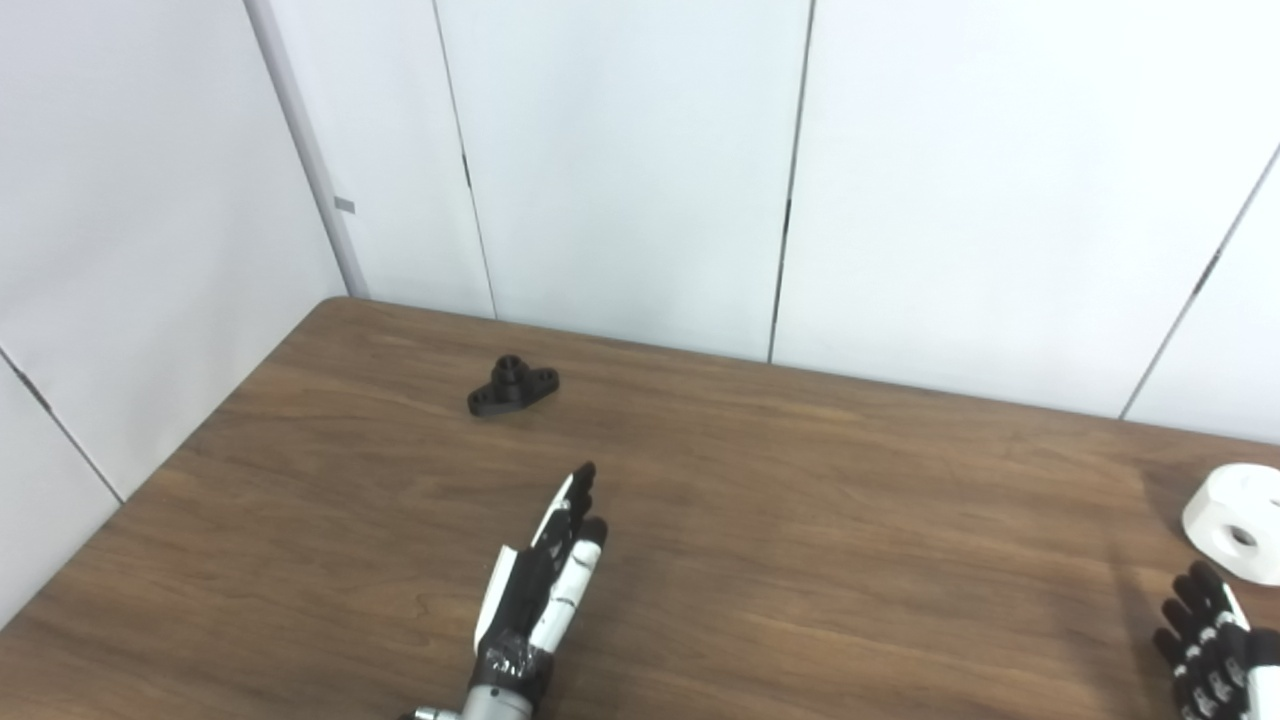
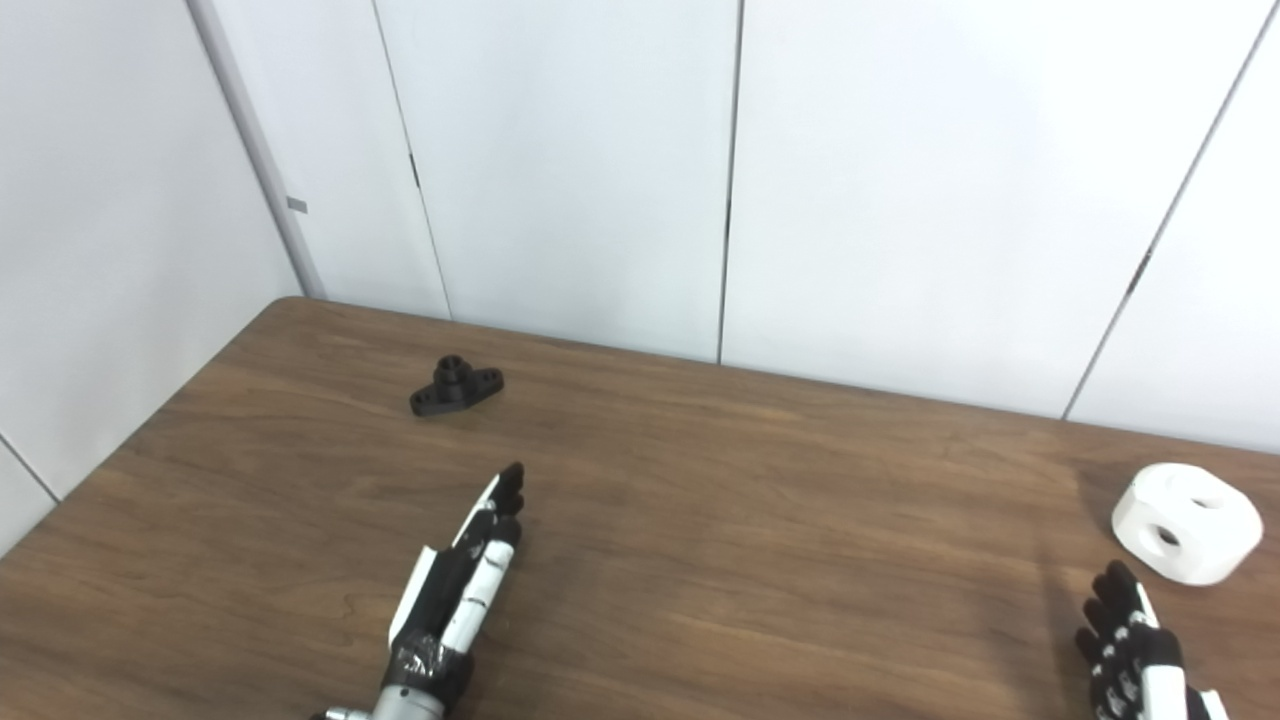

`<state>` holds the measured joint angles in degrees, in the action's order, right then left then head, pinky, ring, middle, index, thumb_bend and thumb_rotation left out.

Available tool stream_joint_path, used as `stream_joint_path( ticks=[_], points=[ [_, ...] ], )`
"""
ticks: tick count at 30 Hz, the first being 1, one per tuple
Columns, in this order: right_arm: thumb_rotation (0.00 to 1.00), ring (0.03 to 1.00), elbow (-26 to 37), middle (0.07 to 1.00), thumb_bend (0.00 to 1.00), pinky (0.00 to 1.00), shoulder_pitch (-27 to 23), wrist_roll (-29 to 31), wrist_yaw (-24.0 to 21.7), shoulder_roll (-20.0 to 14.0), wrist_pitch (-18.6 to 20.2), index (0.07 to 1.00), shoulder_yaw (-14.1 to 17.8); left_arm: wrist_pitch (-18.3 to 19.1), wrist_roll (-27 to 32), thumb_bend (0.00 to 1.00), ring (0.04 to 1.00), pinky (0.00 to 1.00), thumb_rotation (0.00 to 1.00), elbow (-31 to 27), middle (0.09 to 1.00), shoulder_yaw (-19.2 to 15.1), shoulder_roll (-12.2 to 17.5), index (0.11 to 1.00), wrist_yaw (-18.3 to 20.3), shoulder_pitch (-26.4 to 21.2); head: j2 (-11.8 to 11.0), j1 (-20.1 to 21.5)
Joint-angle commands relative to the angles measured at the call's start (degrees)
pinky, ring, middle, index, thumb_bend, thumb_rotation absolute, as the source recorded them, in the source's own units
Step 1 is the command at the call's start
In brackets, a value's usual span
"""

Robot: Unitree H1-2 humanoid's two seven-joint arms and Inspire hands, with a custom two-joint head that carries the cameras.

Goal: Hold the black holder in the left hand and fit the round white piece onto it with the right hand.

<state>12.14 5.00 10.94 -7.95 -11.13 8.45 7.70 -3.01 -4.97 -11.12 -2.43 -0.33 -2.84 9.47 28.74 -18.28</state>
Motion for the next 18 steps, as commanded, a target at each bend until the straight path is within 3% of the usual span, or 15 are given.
stream_joint_path(
  ticks=[1,5,9,15,18],
  points=[
    [1.00,1.000,1.9,1.000,0.68,1.00,-0.2,0.4,-0.2,-0.5,-0.9,1.000,0.3,1.0,-3.3,0.61,0.999,1.00,0.61,-2.6,0.994,-0.1,-0.4,0.968,-2.0,0.7,0.1,0.1],
    [1.00,1.000,1.9,1.000,0.64,1.00,0.1,0.4,-0.1,-0.3,-1.0,1.000,0.2,4.3,-7.9,0.71,1.000,1.00,0.41,-6.0,0.992,-0.9,-0.2,0.953,-3.7,-0.3,0.1,0.6],
    [1.00,1.000,1.6,1.000,0.63,1.00,0.3,0.0,0.3,0.1,-1.4,1.000,0.1,8.0,-9.9,0.84,1.000,1.00,0.32,-8.7,0.992,-2.8,1.2,0.927,-4.3,-3.1,0.0,0.6],
    [1.00,1.000,1.4,1.000,0.60,1.00,0.2,-0.4,0.4,0.3,-1.3,1.000,-0.2,10.0,-20.2,0.87,1.000,1.00,0.34,-8.3,0.982,-4.2,7.4,0.869,-5.5,-7.7,0.0,0.8],
    [1.00,1.000,1.3,1.000,0.59,1.00,0.0,-0.7,0.6,0.5,-1.5,1.000,-0.3,12.2,-22.7,0.90,1.000,1.00,0.34,-7.4,0.997,-5.1,10.0,0.845,-5.3,-10.1,0.0,0.9]
  ],
)
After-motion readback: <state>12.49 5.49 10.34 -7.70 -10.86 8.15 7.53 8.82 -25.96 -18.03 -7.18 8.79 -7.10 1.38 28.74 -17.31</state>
